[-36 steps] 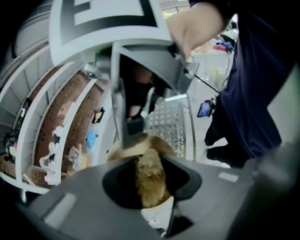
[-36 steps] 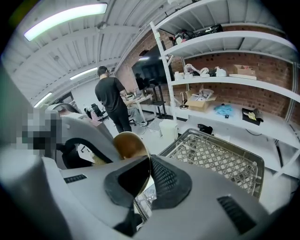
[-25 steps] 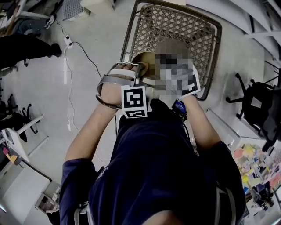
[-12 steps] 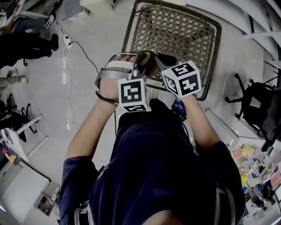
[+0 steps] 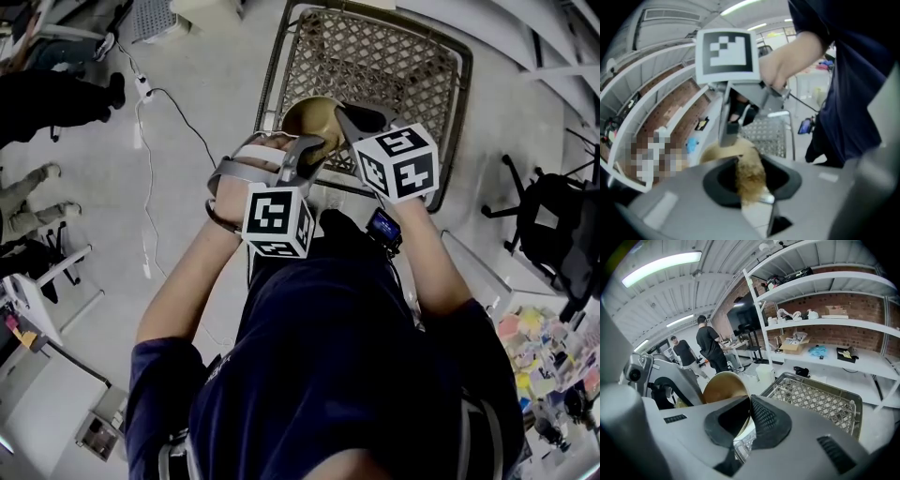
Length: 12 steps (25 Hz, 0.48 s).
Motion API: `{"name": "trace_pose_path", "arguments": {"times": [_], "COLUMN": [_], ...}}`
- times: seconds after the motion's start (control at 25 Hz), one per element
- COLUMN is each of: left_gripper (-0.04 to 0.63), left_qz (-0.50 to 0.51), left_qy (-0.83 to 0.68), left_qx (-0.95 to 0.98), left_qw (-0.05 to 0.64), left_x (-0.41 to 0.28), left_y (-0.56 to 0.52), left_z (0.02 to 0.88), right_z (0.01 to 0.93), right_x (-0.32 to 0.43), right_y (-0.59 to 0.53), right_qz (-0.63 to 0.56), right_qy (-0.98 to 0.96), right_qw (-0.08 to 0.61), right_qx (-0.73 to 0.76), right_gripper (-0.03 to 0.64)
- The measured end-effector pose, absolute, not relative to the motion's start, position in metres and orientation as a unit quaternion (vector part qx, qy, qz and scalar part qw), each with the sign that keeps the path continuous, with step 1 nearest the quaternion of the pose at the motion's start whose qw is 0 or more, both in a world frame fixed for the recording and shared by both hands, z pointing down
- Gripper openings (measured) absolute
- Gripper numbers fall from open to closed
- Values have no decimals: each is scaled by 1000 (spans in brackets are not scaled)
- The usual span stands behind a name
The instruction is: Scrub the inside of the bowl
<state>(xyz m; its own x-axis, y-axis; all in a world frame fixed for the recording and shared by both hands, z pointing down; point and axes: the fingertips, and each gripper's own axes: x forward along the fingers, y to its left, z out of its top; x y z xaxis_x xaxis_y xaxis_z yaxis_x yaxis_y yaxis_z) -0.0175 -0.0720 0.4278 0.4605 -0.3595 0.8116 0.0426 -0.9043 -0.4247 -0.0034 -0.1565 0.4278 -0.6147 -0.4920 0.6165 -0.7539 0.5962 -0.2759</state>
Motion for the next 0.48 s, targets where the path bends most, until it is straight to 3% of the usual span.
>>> {"name": "trace_pose_path", "arguments": {"times": [0.2,0.48], "left_gripper": [100,100], "left_qz": [-549,-530], "left_qy": [61,75], "left_qx": [-813,-817], "left_qw": [186,213], "left_x": [-39,-3], "left_y": [-66,-74], "left_z": [437,432], "right_z": [433,432], "right_x": [-4,-10], "right_y": [-150,-142], "right_qz": [269,268], "right_qy": [-858,-863], "right_qw": [252,249], "right_qx": [359,349], "right_gripper": [15,15]}}
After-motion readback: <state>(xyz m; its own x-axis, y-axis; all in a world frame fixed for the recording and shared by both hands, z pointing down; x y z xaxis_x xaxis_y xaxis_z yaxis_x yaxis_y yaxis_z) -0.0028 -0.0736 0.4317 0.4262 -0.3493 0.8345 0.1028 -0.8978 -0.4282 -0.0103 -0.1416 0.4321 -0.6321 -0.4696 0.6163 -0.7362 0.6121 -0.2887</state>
